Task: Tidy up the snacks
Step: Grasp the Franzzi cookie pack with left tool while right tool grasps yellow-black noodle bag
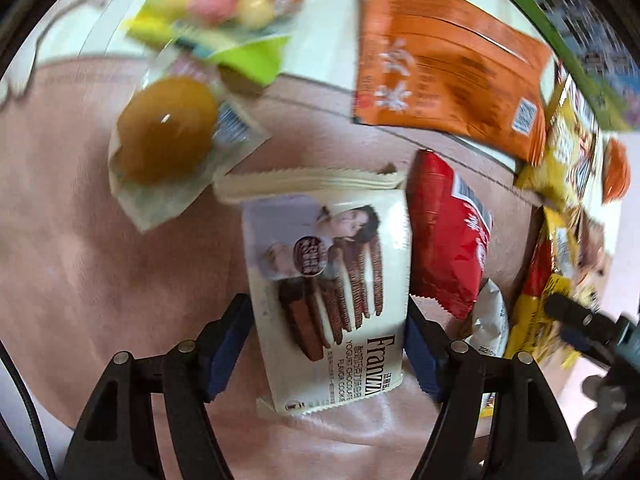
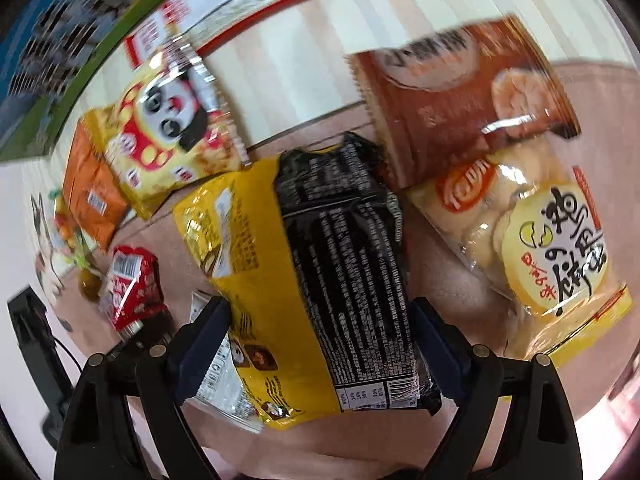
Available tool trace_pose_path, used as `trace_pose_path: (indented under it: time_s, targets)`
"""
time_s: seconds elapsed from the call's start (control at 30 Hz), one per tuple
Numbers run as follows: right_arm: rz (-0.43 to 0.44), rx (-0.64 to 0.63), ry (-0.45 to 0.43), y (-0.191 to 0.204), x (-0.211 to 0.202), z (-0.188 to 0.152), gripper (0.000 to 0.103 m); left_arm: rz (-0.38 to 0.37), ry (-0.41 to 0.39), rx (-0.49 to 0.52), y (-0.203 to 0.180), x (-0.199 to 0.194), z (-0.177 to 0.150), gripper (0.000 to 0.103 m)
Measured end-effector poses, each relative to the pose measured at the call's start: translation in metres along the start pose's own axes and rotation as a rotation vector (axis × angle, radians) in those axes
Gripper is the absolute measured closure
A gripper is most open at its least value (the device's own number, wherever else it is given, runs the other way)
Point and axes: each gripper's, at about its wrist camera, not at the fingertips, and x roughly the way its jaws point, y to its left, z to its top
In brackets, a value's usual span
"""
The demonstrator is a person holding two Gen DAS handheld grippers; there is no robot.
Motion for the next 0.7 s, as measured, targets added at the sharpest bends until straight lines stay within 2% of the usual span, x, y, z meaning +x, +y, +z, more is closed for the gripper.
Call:
trace_pose_path:
  time_s: [0.1,0.17,0.2,0.3,0.33,0.4,0.47,0.5,0.6,0.7]
  targets:
    - [-0.075,-0.082,-0.021,0.017,0.009,0.001,0.009,-0.02,-0.009,-0.006,0.024,0.004,-0.006,0.032]
    - [-0.128,-0.134,-0.031,0.029,0.018,0.002,0.009,0.02,-0.016,0.054,0.023,0.004,-0.011,0.039]
    - [-0.148,-0.148,-0.032,0.033,0.022,0.002,0.009,0.052,-0.026,0.092,0.023,0.002,-0.013,0.047]
    - [-0.172,-0.129,-0.046,0.038,0.031,0.006,0.012,0.166,-0.056,0.262,0.009,-0.006,-0.028,0.047]
    - [-0.164,-0.106,-0.044,0.036,0.033,0.008,0.013,0.23,-0.062,0.325,0.003,-0.008,-0.032,0.047]
    - [-0.131,-0.078,-0.018,0.032,0.033,0.007,0.012,0.29,-0.066,0.398,0.005,-0.009,-0.044,0.045]
    - [-0.087,-0.057,0.014,0.018,0.04,0.003,0.011,0.26,-0.036,0.356,0.018,-0.002,-0.052,0.043]
    - [-0.083,-0.062,0.018,0.015,0.044,0.002,0.01,0.213,-0.02,0.293,0.037,0.004,-0.054,0.042]
    - [-0.114,-0.099,0.028,0.008,0.075,0.011,0.008,0.129,-0.03,0.17,0.067,0.001,-0.057,0.041]
    - [-0.141,-0.113,0.044,0.022,0.108,0.01,0.008,0.116,-0.031,0.124,0.09,-0.007,-0.06,0.041]
